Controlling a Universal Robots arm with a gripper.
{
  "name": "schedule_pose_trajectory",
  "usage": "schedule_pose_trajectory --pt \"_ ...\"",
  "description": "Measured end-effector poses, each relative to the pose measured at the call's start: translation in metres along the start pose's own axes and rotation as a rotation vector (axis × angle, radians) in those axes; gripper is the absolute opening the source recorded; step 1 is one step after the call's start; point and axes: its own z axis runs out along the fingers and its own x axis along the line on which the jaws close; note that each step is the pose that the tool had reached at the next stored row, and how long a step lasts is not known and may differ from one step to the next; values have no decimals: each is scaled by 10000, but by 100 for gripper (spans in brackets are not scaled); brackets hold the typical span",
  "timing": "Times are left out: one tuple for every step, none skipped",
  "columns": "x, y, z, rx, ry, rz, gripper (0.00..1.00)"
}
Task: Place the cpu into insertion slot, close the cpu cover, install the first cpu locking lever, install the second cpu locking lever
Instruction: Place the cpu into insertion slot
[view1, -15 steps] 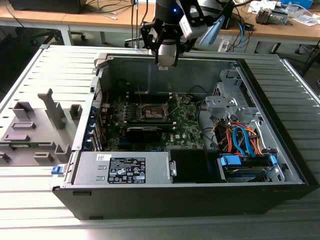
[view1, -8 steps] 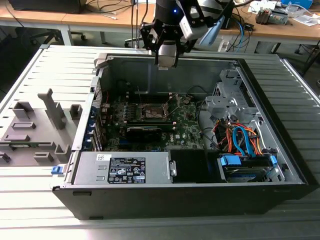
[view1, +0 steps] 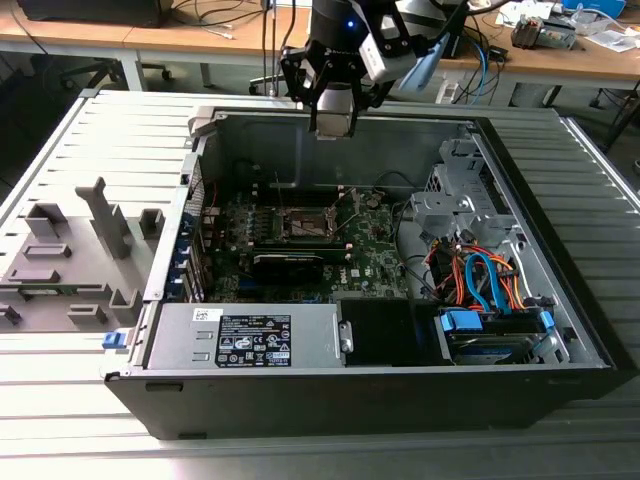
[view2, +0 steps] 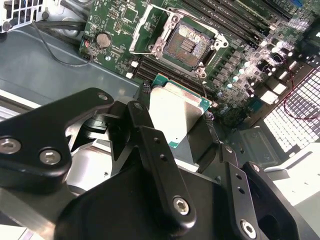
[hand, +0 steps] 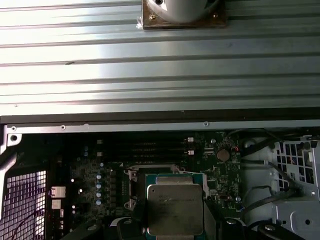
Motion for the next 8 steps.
schedule_pose_trajectory --pt "0 -3 1 -1 0 0 54" --pt "0 -6 1 0 0 0 54" --pt "-1 -14 1 0 0 0 54" --pt "-1 -17 1 0 1 -1 54" --pt "-1 -23 2 0 0 0 54" --pt "-1 -28 2 -1 -1 1 54" --pt "-1 -34 2 1 0 0 54" --pt "-1 -39 3 -1 -1 0 54"
